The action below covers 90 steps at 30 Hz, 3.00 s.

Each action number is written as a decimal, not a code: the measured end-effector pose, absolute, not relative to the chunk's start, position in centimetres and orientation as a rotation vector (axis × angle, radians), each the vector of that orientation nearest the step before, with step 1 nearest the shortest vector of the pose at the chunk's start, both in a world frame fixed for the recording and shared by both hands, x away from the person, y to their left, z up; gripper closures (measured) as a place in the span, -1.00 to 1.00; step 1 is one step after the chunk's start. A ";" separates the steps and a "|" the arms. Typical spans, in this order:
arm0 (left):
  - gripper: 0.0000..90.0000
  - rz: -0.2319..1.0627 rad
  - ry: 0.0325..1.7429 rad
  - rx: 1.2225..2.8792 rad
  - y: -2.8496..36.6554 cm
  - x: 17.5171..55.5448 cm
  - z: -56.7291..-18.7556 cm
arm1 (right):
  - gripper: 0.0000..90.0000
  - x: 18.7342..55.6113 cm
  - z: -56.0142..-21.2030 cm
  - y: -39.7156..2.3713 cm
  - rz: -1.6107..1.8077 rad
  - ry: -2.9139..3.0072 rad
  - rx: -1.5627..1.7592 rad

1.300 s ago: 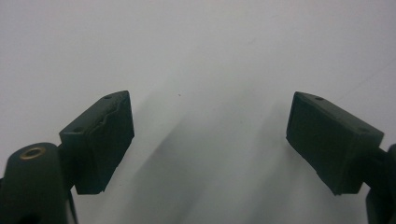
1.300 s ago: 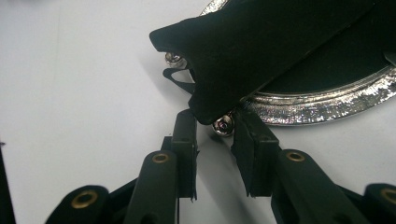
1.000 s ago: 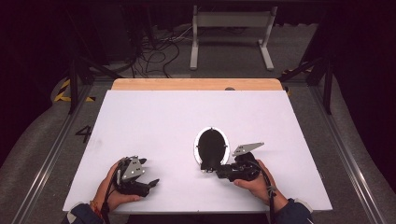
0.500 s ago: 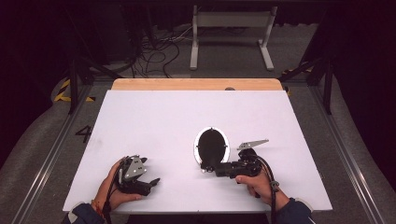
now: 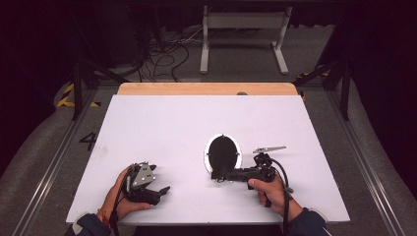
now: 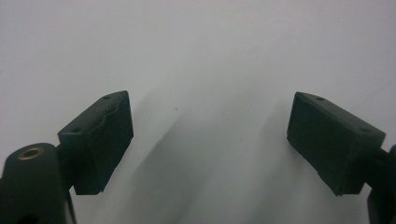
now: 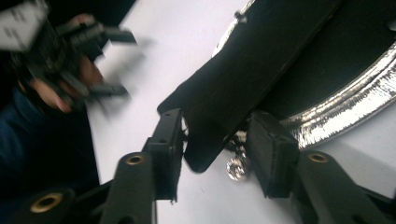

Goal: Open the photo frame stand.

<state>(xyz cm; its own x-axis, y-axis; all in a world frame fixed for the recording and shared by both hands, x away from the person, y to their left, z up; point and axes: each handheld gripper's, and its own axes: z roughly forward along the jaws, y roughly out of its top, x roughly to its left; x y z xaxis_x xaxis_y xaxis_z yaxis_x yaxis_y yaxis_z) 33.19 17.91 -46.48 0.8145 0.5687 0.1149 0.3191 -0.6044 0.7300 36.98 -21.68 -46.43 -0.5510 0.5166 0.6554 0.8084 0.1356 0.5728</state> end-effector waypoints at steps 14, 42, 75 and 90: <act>-0.66 0.322 0.609 2.213 14.4 37.2 -45.7 | 0.20 38.9 -46.9 -20.6 -1.433 -1.992 -1.346; -0.62 0.115 0.705 2.112 10.2 43.6 -45.7 | 0.39 39.9 -46.6 -19.9 -1.564 -2.189 -1.133; 0.29 -0.093 0.566 1.959 10.3 44.5 -44.9 | 0.54 39.1 -45.8 -19.8 -1.546 -2.285 -1.077; 0.34 0.025 0.474 1.999 9.7 43.0 -43.5 | 0.61 38.4 -44.8 -19.6 -1.569 -2.277 -1.051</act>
<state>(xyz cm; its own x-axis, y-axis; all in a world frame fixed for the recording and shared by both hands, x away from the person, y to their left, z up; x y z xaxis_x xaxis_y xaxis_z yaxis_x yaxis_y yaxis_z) 43.02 9.69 -43.55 0.9217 0.3400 -0.1866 0.3181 -0.3875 0.8653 38.44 -19.57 -44.84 -0.7330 0.4453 0.5142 0.6391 0.1920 0.7448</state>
